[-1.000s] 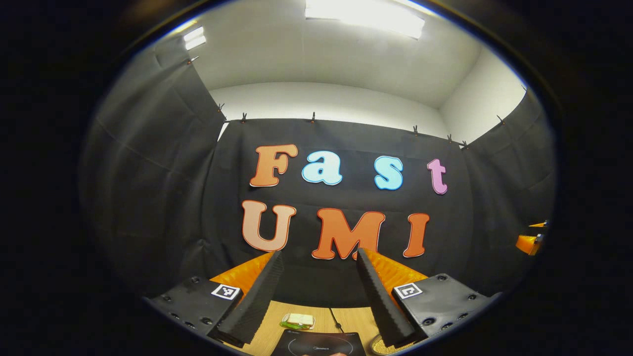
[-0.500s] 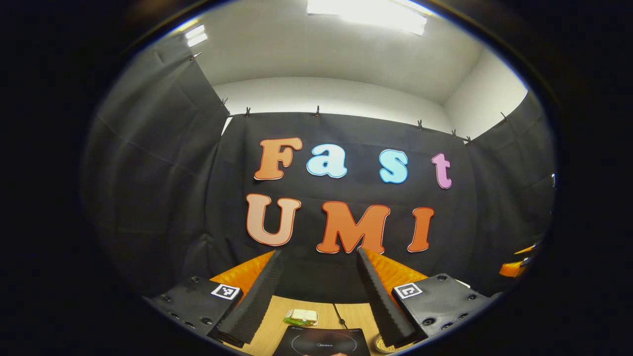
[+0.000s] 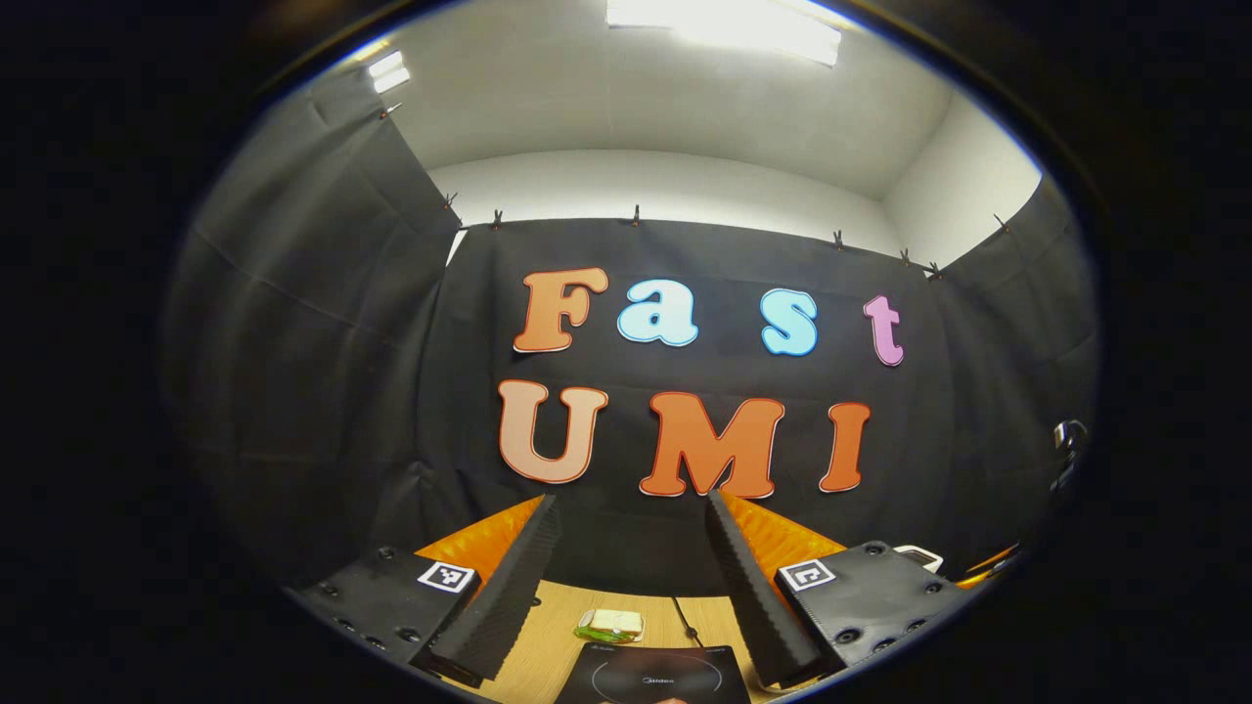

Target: First push the handle of the pot to place it horizontally, then grasp the pot with both hands and set it on the induction cooktop.

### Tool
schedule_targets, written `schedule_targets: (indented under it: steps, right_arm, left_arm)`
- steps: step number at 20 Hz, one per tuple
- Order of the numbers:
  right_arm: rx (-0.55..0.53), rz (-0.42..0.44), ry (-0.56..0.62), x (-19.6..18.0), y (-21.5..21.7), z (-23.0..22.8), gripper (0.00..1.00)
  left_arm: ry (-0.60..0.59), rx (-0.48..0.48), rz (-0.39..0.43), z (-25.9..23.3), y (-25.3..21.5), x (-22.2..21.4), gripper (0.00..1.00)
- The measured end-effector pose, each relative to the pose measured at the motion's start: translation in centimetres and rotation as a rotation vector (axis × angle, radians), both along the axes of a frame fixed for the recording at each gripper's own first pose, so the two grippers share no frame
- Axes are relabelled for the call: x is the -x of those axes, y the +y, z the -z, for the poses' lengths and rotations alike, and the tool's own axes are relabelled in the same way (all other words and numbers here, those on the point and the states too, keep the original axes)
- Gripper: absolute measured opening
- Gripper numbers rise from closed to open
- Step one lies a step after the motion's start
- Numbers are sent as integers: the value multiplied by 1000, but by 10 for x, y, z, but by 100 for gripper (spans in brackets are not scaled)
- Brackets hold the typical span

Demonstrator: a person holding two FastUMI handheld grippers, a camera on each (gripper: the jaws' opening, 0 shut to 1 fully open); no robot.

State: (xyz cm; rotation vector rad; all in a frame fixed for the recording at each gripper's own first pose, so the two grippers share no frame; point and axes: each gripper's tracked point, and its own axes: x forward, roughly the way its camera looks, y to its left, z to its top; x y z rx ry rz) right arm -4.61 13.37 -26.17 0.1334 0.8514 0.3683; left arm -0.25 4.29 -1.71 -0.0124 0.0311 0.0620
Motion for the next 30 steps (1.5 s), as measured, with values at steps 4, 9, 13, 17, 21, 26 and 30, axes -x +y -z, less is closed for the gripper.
schedule_targets:
  steps: [4,9,13,17,21,26,30]
  right_arm:
    - [-13,-75,139,23,29,39,38]
    - [-13,-137,317,54,53,88,11]
    - [-24,-178,461,82,69,120,0]
    - [-33,-229,559,106,81,143,0]
    - [-22,-235,625,119,83,165,0]
    - [-36,-211,703,128,82,186,0]
    - [-53,-193,741,129,81,193,0]
  left_arm:
    - [27,5,-18,14,13,-2,97]
    - [44,3,-56,22,35,-2,97]
    - [64,11,-70,29,46,-1,97]
    - [86,8,-92,35,55,-2,98]
    - [102,10,-93,42,53,-4,98]
    - [135,-1,-92,54,50,-8,98]
    - [158,3,-87,60,48,-12,98]
